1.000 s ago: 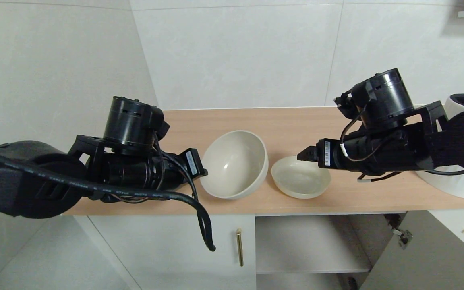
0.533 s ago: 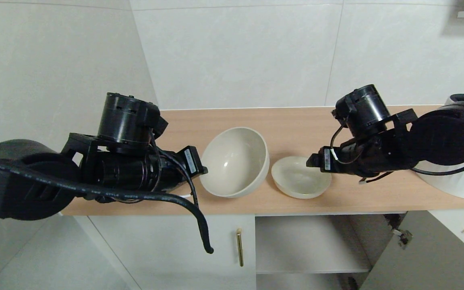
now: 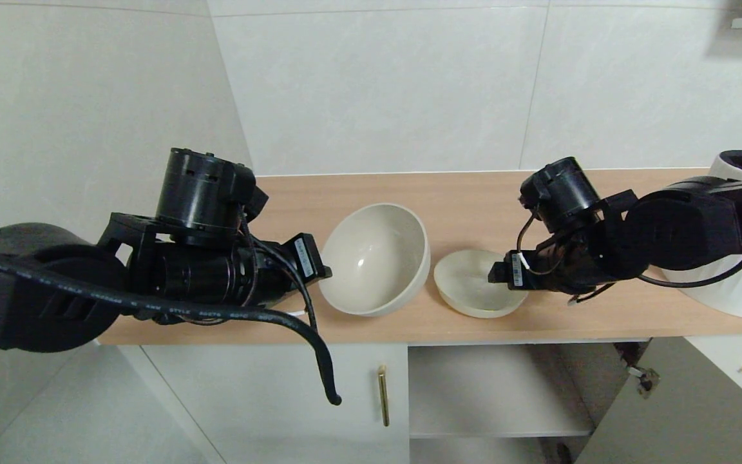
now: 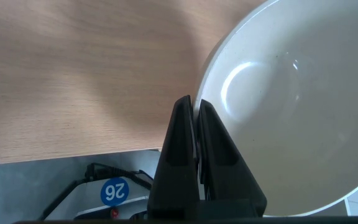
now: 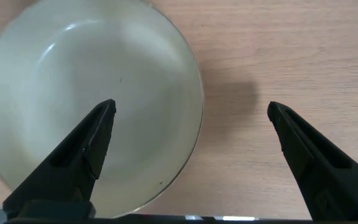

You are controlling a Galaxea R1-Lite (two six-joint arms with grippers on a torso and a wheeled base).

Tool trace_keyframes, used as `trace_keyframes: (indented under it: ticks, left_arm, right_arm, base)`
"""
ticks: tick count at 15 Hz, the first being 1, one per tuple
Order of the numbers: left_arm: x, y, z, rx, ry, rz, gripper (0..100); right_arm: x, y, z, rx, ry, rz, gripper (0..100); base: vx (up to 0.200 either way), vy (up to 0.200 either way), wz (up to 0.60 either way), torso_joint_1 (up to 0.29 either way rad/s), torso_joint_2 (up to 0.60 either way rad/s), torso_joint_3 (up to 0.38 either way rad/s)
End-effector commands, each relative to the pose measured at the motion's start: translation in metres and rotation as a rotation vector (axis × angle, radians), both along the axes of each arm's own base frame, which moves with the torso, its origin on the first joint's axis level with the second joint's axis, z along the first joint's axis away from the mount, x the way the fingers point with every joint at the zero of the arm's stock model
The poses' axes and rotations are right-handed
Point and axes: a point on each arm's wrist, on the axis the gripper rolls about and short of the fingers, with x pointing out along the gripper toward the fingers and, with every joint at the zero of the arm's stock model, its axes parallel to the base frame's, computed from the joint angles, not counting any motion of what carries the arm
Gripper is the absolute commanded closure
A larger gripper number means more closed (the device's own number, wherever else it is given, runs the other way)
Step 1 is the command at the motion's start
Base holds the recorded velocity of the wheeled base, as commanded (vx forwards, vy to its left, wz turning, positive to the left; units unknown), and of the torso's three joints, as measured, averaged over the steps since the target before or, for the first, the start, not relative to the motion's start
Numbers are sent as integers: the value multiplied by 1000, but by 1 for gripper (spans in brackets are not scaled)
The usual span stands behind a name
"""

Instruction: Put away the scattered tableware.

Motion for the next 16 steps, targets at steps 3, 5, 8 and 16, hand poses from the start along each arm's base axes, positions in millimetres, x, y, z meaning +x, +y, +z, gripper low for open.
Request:
trace_keyframes:
  ticks: [3,5,8,16]
  left_arm:
    - [0,0,1,-2,-2,0,100]
    - [0,0,1,-3,-4,0,100]
    - [-1,0,1,-2,-2,-2,100]
    - [-2,1,2,-1,0,0,100]
  right_arm:
    - [4,-1,-5,-8,12,-7,0]
    - [5,-1,-6,-10,14,-8,0]
    - [4,-1,-6,-8,13,-7,100]
    - [2,-2,-1,-1,3,-8,100]
  base:
    - [0,0,0,0,0,0]
    - [0,0,0,0,0,0]
    - [0,0,0,0,0,0]
    - [0,0,0,0,0,0]
